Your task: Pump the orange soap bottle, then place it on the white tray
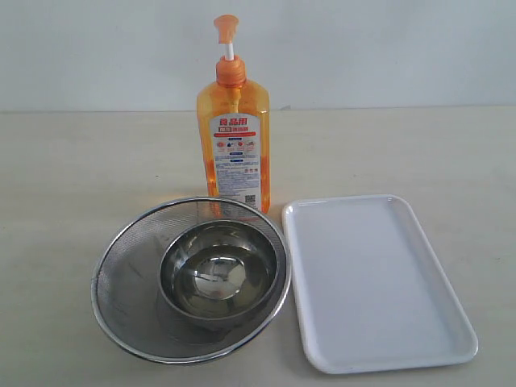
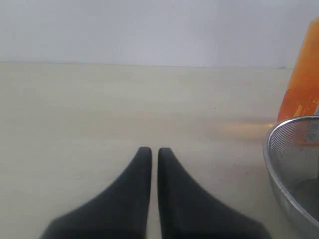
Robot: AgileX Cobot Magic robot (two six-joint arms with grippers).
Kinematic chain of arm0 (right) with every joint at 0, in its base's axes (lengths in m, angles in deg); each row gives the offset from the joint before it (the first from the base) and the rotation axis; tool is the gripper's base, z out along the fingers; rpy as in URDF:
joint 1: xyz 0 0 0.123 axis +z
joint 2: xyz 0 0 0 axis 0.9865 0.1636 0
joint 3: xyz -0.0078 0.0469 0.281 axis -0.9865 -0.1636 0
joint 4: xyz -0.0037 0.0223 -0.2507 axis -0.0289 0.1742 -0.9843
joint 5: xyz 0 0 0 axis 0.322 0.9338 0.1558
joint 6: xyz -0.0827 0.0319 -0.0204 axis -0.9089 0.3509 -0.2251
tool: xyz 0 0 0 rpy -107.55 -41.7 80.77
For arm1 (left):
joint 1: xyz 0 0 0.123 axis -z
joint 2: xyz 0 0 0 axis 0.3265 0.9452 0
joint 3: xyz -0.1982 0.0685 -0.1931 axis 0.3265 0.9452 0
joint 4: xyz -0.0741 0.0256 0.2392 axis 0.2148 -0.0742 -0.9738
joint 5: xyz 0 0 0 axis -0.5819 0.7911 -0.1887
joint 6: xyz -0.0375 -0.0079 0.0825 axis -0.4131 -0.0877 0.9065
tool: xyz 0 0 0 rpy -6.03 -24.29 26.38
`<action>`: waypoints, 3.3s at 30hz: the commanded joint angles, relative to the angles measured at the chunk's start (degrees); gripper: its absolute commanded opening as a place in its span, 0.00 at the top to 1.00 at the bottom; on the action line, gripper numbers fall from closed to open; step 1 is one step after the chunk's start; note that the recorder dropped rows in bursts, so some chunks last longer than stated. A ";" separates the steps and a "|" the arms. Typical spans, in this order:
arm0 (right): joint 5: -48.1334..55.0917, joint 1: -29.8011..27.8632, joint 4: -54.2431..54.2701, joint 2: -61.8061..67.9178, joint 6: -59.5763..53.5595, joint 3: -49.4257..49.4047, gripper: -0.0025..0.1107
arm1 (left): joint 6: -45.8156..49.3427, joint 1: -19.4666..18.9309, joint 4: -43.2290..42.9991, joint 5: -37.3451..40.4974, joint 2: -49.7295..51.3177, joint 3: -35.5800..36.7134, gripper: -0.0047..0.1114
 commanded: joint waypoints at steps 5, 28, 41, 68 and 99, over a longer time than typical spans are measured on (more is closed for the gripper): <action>-0.28 -0.39 -0.06 -0.26 -0.20 0.01 0.98 | -0.33 0.30 -0.13 0.00 -0.05 0.21 0.92; -0.28 -0.39 -0.06 -0.26 -0.20 0.01 0.98 | -3.86 0.30 27.47 -23.76 -0.05 0.21 0.92; -0.67 -0.39 -0.06 -0.26 -0.20 0.01 0.98 | -8.46 4.46 18.22 -17.78 11.22 -13.86 0.92; -0.67 -0.39 -0.06 -0.26 -0.20 0.01 0.98 | 19.53 21.42 18.45 -13.87 59.71 -42.92 0.92; -0.29 -0.39 -0.06 -0.26 -0.20 0.01 0.98 | -6.72 21.42 -9.52 -22.13 60.54 -35.80 0.92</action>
